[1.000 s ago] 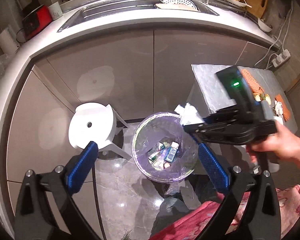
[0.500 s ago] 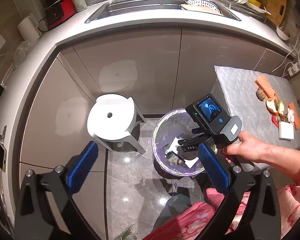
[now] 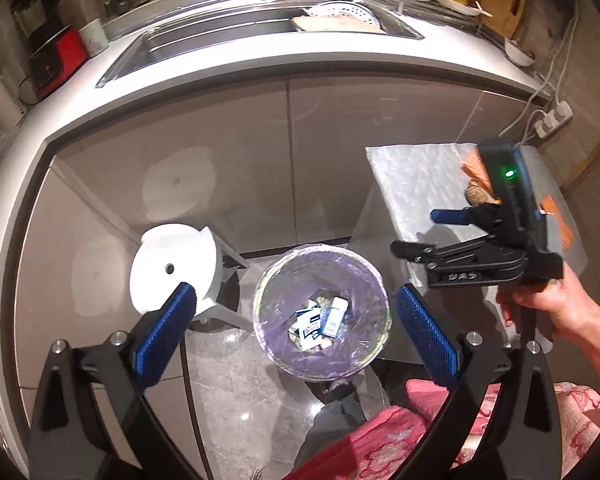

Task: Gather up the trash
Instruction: 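Grasp the brown taro root with the left tool, then lift the taro root with the left tool while the right tool grasps the orange foam net, then drop the taro root into the bin with the left tool while the right tool carries the net over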

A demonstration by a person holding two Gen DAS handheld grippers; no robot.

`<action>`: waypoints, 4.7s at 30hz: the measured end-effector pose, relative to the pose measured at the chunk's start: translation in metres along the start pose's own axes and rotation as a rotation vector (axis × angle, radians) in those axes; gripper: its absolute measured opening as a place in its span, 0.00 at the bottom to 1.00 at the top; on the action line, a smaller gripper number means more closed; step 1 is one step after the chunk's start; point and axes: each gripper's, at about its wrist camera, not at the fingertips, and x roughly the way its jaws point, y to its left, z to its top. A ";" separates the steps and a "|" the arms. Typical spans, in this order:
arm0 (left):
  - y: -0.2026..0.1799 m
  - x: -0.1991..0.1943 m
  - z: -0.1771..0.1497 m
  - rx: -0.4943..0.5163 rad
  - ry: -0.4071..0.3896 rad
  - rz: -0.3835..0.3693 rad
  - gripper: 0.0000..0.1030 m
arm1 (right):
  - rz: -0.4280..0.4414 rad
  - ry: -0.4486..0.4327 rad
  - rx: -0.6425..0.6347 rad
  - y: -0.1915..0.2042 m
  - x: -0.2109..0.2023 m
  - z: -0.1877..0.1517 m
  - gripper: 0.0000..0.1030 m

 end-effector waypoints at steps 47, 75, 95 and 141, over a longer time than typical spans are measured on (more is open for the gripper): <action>-0.299 0.254 0.111 0.168 0.280 -0.141 0.41 | -0.396 -0.106 0.543 -0.321 -0.226 -0.174 0.90; -0.222 0.101 0.076 0.013 0.164 -0.124 0.41 | -0.361 0.128 0.109 -0.350 -0.110 -0.146 0.70; -0.119 0.061 0.046 -0.086 0.087 -0.062 0.42 | -0.176 -0.110 0.096 -0.228 -0.194 -0.070 0.21; -0.034 0.295 -0.085 0.086 0.459 -0.062 0.69 | -0.007 -0.046 -0.102 0.016 -0.160 -0.006 0.23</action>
